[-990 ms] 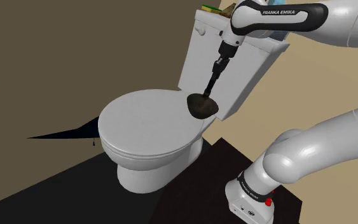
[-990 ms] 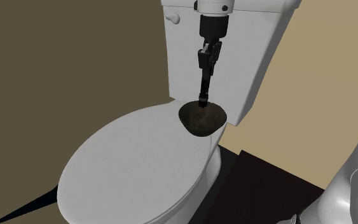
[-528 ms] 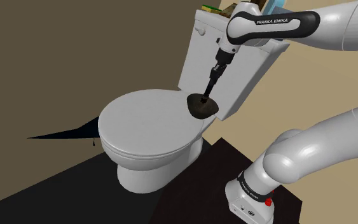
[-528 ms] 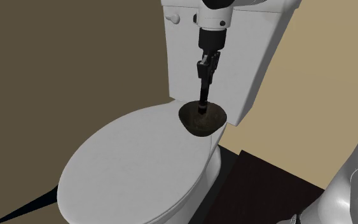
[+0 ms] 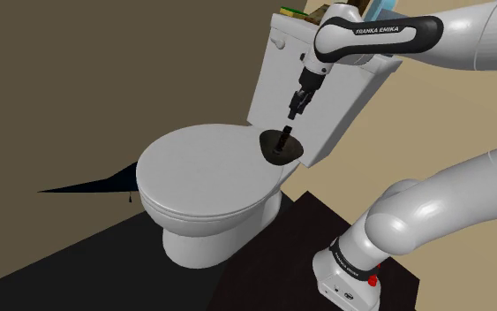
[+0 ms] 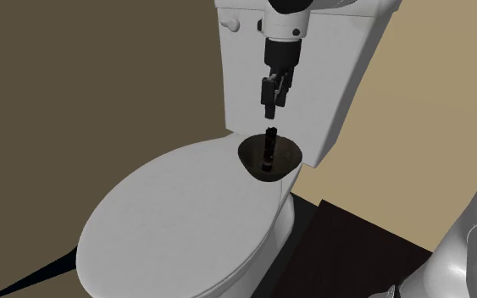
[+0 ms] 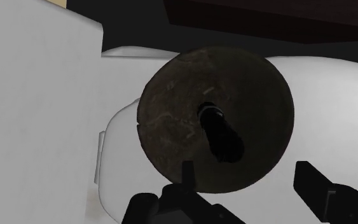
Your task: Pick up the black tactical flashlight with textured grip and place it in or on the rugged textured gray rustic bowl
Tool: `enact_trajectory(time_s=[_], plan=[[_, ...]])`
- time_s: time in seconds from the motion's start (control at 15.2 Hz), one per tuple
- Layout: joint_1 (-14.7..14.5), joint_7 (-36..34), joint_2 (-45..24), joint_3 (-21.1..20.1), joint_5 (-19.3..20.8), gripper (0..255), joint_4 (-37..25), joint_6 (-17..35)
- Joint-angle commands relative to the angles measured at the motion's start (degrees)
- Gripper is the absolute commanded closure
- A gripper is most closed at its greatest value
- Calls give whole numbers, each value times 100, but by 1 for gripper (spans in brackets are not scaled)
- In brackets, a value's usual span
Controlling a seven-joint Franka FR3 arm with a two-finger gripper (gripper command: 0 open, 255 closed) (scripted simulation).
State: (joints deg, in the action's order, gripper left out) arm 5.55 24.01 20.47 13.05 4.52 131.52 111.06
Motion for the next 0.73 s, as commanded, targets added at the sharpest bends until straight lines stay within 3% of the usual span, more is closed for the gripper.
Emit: enact_trajectory(time_s=[0.0,0.2,0.46,0.66], plan=[[0,0,0,0,0,0,0,0],[0,0,0,0,0,0,0,0],[-13,-1,85,-44,-16,0,-657,-741],[-13,-1,85,-44,-16,0,-657,-741]])
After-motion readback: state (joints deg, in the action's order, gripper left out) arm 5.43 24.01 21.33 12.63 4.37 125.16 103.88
